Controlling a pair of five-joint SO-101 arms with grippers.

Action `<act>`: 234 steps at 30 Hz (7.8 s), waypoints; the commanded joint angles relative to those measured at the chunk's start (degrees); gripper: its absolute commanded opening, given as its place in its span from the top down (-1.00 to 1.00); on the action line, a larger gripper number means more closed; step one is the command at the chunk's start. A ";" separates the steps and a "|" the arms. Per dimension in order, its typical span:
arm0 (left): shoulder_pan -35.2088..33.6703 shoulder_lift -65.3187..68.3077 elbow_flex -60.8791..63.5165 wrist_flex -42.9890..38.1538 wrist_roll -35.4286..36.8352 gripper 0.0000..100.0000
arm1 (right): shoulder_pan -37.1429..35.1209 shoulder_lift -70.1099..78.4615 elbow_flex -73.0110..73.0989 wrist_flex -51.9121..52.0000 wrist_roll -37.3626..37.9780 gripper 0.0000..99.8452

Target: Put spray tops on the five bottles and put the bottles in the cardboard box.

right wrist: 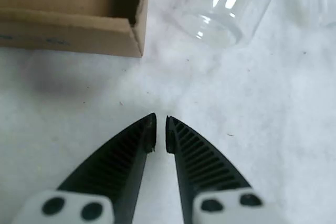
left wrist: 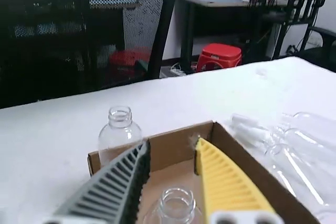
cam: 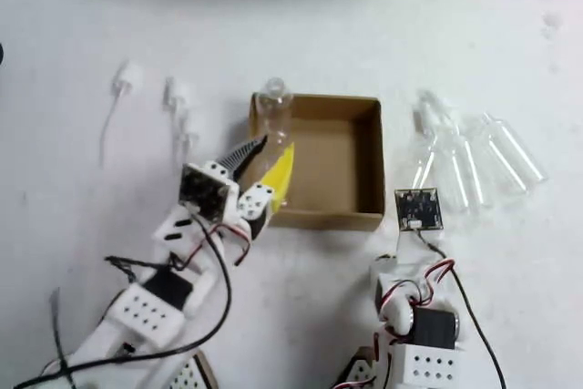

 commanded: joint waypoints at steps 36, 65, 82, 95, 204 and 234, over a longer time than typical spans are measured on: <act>-30.73 -44.35 -4.04 78.33 -1.49 0.74 | 0.22 -0.22 0.53 -1.19 0.00 0.97; -26.59 -44.35 8.00 68.40 -9.85 0.74 | 20.44 0.31 -2.90 -53.49 10.73 0.97; -26.15 -44.26 8.00 70.68 -16.09 0.74 | 5.85 71.87 -77.54 -2.24 7.30 0.96; -26.15 -44.26 8.00 70.59 -16.26 0.74 | 3.82 123.30 -123.08 16.40 -6.42 0.73; -23.69 -44.26 8.00 70.68 -16.26 0.74 | -18.07 69.85 -20.13 -107.91 -6.33 0.97; -23.69 -44.26 8.00 70.68 -16.26 0.74 | -21.32 90.51 -20.92 -124.88 -6.42 0.97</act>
